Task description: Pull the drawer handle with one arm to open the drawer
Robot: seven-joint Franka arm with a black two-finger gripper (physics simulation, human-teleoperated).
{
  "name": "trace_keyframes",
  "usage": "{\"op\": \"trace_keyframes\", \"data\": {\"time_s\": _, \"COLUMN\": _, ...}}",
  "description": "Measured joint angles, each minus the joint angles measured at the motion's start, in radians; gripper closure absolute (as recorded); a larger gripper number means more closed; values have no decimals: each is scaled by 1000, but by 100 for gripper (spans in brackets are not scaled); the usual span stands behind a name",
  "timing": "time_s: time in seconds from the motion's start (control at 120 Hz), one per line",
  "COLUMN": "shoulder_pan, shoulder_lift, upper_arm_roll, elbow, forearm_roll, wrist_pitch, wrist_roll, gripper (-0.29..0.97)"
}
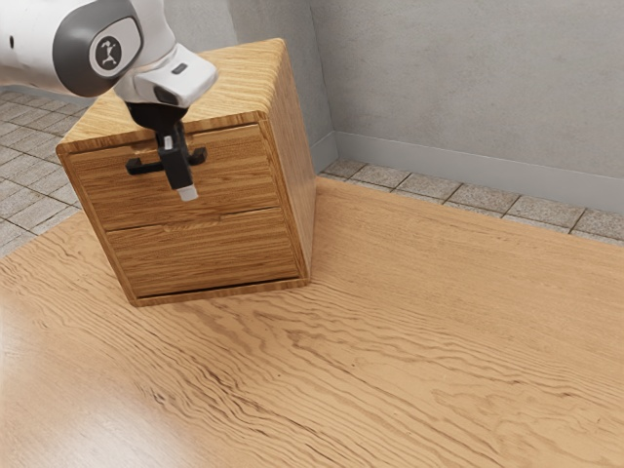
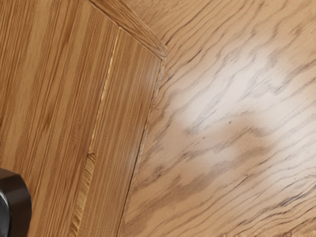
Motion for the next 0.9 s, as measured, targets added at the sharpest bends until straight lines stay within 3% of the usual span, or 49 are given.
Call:
{"op": "trace_keyframes", "data": {"time_s": 0.725, "shoulder_pan": 6, "shoulder_lift": -1, "upper_arm_roll": 44, "elbow": -20, "forearm_roll": 3, "wrist_pitch": 38, "wrist_roll": 234, "gripper": 0}}
{"op": "trace_keyframes", "data": {"time_s": 0.9, "shoulder_pan": 6, "shoulder_lift": -1, "upper_arm_roll": 61, "elbow": -20, "forearm_roll": 6, "wrist_pitch": 46, "wrist_roll": 260, "gripper": 7}}
